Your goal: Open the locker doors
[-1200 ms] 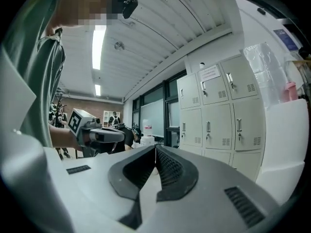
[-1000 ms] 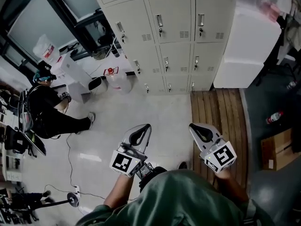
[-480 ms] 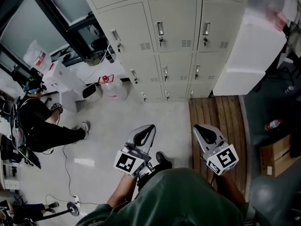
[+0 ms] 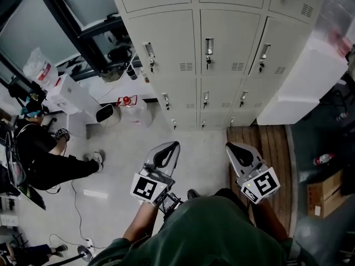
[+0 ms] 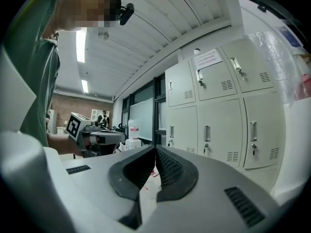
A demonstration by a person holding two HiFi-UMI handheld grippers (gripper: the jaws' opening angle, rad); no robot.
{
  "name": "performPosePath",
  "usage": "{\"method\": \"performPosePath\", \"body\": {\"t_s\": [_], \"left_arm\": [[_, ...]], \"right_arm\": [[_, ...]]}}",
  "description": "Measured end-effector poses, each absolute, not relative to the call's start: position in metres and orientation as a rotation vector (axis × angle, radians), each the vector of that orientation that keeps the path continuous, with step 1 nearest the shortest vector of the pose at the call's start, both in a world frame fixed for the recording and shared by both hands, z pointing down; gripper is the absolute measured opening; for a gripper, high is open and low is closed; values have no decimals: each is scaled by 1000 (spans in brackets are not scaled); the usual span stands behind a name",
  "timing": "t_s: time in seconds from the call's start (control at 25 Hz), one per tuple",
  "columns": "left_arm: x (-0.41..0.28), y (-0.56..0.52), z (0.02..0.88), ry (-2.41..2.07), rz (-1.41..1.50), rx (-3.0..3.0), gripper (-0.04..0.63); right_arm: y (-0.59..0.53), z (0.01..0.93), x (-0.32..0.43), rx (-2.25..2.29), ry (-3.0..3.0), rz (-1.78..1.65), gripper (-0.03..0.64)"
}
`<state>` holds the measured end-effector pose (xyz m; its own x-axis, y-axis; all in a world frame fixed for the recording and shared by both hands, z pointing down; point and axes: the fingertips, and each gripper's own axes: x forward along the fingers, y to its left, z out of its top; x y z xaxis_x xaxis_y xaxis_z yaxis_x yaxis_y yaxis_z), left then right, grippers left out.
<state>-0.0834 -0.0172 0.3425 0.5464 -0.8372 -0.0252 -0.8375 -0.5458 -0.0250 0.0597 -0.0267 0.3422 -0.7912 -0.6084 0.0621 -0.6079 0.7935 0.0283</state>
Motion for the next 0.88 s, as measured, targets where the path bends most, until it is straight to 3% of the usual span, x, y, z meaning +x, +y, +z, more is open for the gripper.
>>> {"method": "performPosePath", "body": {"t_s": [0.44,0.88], "left_arm": [[-157,-92,345,1734,23,-2611,2],[-183,-189,337,1919,-27,-2449,2]], "right_arm": [[-125,345,-20,747,-2991,-4,6],[-234,337,-84,407,-3082,-36,6]]}}
